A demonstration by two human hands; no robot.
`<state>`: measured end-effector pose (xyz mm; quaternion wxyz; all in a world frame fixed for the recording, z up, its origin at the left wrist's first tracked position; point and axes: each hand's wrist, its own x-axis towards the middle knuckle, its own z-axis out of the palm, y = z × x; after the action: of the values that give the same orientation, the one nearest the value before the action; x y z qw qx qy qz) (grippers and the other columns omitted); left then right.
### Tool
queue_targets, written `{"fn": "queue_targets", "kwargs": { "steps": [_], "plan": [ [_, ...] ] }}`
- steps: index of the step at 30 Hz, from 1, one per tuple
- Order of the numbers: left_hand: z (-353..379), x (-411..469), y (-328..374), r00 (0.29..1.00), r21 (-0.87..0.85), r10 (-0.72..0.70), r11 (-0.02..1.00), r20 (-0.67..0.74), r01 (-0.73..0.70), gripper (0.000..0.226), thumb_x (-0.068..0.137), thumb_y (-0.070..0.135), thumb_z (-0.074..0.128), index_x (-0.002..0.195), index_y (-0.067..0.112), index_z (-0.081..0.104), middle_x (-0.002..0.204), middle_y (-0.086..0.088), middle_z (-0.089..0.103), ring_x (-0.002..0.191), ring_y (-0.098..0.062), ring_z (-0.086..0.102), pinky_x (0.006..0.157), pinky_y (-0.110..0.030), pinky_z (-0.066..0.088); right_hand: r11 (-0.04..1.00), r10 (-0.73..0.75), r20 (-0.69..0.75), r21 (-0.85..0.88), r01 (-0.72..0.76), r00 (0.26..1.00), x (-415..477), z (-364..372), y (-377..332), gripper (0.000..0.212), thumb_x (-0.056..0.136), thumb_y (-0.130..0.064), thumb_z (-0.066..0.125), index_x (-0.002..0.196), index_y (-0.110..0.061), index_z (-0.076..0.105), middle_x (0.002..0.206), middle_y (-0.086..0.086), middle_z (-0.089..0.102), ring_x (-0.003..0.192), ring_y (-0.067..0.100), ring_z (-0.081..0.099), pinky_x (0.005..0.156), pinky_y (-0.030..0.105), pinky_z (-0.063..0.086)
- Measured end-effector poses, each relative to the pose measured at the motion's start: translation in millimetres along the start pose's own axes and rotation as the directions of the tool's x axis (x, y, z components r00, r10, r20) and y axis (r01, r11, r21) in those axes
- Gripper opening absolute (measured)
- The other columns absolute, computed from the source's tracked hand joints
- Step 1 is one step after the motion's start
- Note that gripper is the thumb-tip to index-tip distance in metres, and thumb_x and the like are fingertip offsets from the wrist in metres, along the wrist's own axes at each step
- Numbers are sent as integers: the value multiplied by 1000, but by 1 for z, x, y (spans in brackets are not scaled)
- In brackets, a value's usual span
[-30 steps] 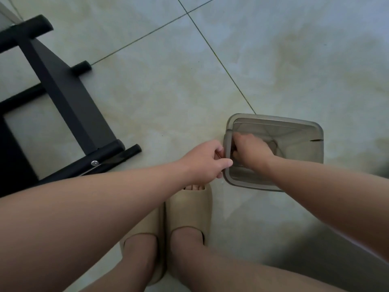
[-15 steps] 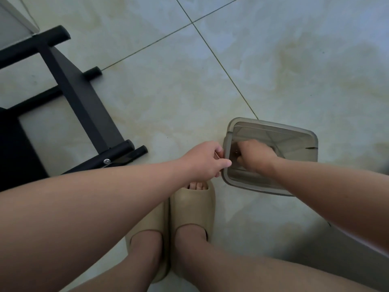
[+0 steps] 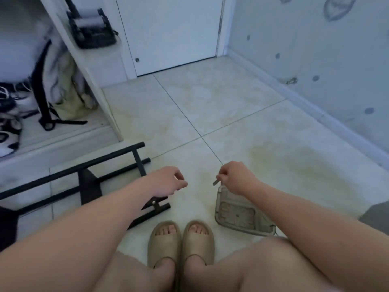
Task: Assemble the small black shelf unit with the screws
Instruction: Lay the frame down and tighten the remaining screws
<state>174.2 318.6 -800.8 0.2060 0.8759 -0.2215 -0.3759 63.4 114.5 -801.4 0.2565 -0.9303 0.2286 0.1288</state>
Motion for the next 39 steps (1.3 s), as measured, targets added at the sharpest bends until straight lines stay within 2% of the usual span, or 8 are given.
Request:
{"fn": "queue_targets", "kwargs": {
  "steps": [5, 11, 17, 21, 26, 30, 35, 39],
  "plan": [
    [-17, -90, -34, 992, -175, -121, 978, -43, 112, 18, 96, 30, 60, 104, 14, 63, 85, -2, 67, 65, -16, 60, 59, -26, 41, 994, -73, -152, 70, 84, 986, -62, -19, -46, 23, 94, -19, 61, 74, -27, 68, 61, -18, 55, 57, 3, 51, 45, 15, 33],
    [-25, -187, -71, 973, -158, -143, 981, -181, 115, 12, 94, 27, 63, 98, 16, 63, 86, -4, 68, 67, -17, 60, 55, -22, 43, 974, -194, -223, 76, 215, 955, -126, -21, -102, 23, 94, -20, 59, 73, -30, 59, 63, -17, 57, 53, 6, 52, 47, 23, 35],
    [-39, -227, -77, 943, -180, -57, 984, -328, -3, 24, 93, 35, 67, 115, 28, 60, 108, 6, 64, 86, -11, 67, 78, -24, 52, 866, -255, -221, 382, 324, 941, -153, 3, -149, 12, 92, -14, 64, 81, -17, 68, 69, -8, 65, 58, 2, 56, 53, 17, 43],
    [-30, -219, -82, 936, -216, -42, 976, -348, -37, 42, 93, 36, 67, 132, 28, 56, 115, 5, 62, 95, -11, 66, 92, -30, 52, 832, -257, -153, 467, 299, 954, -149, 16, -170, 23, 89, -19, 72, 71, -31, 69, 77, -4, 71, 66, 7, 61, 52, 8, 43],
    [-18, -212, -110, 930, -366, -62, 927, -363, -81, 44, 91, 37, 68, 132, 31, 55, 107, 3, 65, 91, -16, 69, 91, -40, 56, 847, -299, -82, 437, 304, 951, -132, 28, -197, 18, 85, -16, 77, 72, -24, 67, 65, -5, 64, 60, 13, 60, 53, 21, 47],
    [-35, -204, -122, 932, -357, -6, 924, -363, -133, 40, 91, 40, 65, 130, 35, 57, 100, 6, 69, 82, -6, 70, 74, -26, 52, 854, -294, -24, 442, 274, 956, -115, 40, -210, 17, 86, -8, 74, 75, -16, 64, 63, 0, 65, 65, 20, 65, 68, 38, 58],
    [-46, -183, -121, 942, -308, 4, 944, -336, -114, 6, 93, 30, 66, 95, 34, 70, 90, -1, 74, 77, -13, 68, 80, -35, 57, 827, -290, 42, 514, 228, 956, -98, 51, -216, 6, 88, -2, 71, 84, -4, 67, 67, 8, 66, 69, 26, 64, 76, 45, 60],
    [-54, -167, -119, 924, -253, 5, 961, -383, -110, 22, 95, 35, 64, 73, 32, 69, 71, 13, 70, 70, -8, 64, 73, -30, 53, 850, -280, 64, 480, 217, 958, -86, 52, -220, 11, 87, -10, 75, 79, -8, 67, 65, 3, 68, 69, 26, 67, 72, 40, 58]
  ]
}}
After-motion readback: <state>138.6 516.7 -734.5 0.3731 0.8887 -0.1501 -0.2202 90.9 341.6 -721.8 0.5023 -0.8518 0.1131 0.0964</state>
